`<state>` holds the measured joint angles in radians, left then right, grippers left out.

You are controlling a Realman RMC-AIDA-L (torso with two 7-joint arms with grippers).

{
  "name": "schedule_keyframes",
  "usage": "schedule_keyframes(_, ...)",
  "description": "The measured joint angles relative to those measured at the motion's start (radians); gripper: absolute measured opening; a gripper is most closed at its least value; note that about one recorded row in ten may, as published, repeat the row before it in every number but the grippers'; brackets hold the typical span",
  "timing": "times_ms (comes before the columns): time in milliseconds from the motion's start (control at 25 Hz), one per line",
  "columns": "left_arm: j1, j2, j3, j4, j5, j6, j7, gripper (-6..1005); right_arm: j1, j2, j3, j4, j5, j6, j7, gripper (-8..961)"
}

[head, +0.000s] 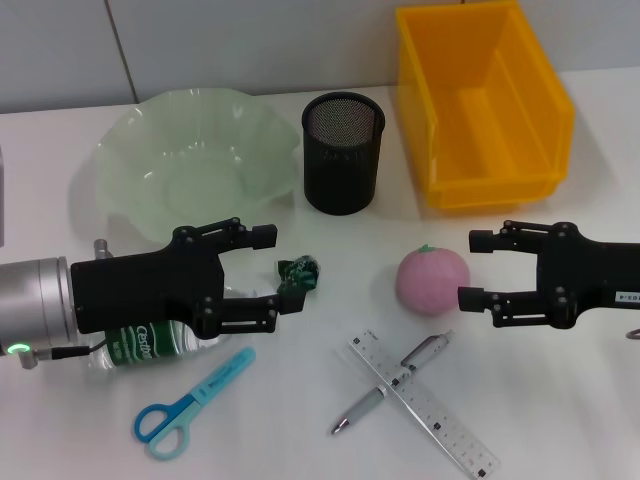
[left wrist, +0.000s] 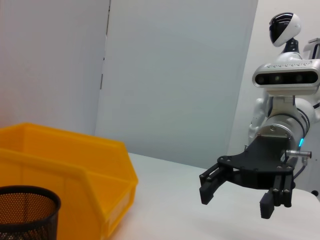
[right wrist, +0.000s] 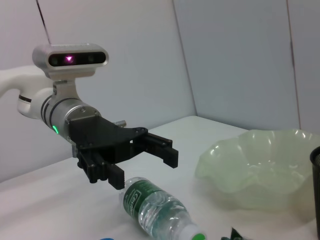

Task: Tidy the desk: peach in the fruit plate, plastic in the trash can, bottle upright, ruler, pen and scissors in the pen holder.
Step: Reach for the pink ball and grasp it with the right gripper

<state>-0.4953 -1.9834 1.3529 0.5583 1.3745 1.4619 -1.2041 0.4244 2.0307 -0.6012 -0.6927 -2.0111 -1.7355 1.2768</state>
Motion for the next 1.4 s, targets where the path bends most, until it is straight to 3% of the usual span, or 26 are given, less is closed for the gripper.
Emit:
schedule_keyframes(600,-0.012,0.002,0.002,0.043,0.008,-0.026,-0.023,860,-0.001,0.000,0.006,0.006,0.002,0.011,0.004,817)
schedule_keyframes(800,-0.058,-0.007,-0.005,0.232,0.242,-0.090,-0.272,860,-0.010,0.000,0.014,0.009,0.003,0.021,0.004,817)
schedule_keyframes(880,-0.103,-0.028,-0.013,0.356,0.414,-0.093,-0.428,860,-0.013,0.000,0.019,0.009,0.004,0.022,0.004,817)
schedule_keyframes(1000,-0.117,-0.037,-0.016,0.393,0.474,-0.090,-0.468,861,-0.015,0.001,0.025,0.009,0.002,0.022,0.004,817)
schedule_keyframes(1080,-0.155,-0.058,-0.015,0.448,0.590,-0.076,-0.520,861,-0.017,0.000,0.028,0.008,0.001,0.023,0.007,817)
schedule_keyframes(1240,-0.166,-0.061,-0.028,0.412,0.574,-0.071,-0.498,861,-0.011,-0.002,0.045,-0.003,0.004,0.026,0.072,816)
schedule_keyframes(1280,-0.143,-0.063,-0.109,0.338,0.471,-0.034,-0.399,861,0.009,-0.010,0.056,-0.024,0.004,0.022,0.165,816)
schedule_keyframes(1400,-0.117,-0.072,-0.174,0.315,0.440,0.001,-0.335,861,0.039,-0.016,0.040,-0.079,-0.014,0.010,0.284,816)
